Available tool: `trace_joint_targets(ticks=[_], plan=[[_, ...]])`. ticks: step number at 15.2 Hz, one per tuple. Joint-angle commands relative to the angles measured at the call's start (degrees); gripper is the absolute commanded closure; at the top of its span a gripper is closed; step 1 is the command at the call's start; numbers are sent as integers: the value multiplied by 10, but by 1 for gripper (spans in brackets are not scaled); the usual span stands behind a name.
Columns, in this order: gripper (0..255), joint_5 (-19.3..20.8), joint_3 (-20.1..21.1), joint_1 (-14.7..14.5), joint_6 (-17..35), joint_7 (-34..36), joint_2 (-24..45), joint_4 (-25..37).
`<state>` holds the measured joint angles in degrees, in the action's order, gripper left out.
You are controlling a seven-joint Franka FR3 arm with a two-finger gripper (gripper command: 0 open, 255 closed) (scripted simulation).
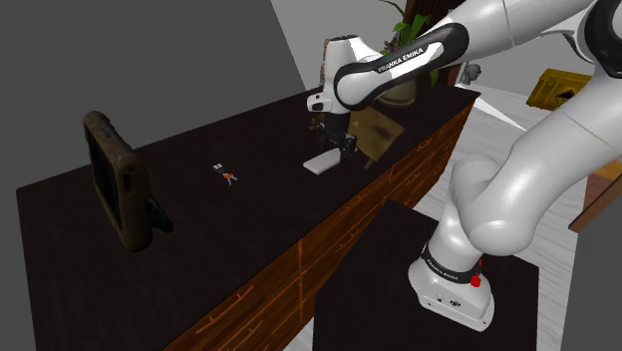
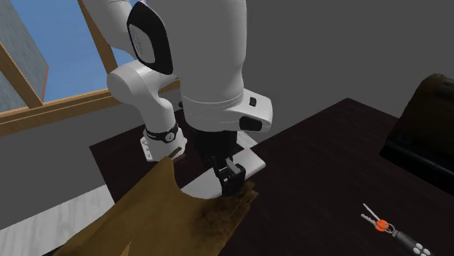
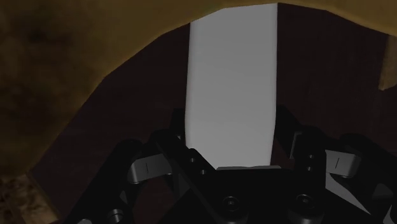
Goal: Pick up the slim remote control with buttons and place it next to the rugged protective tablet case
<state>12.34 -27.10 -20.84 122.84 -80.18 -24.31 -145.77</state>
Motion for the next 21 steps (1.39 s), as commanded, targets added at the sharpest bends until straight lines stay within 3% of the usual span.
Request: trace_joint_targets(ticks=[1,21], plan=[[255,0,4,1,-19,1,-9,10],[255,-11,34,-2,-183,4,-52,132]])
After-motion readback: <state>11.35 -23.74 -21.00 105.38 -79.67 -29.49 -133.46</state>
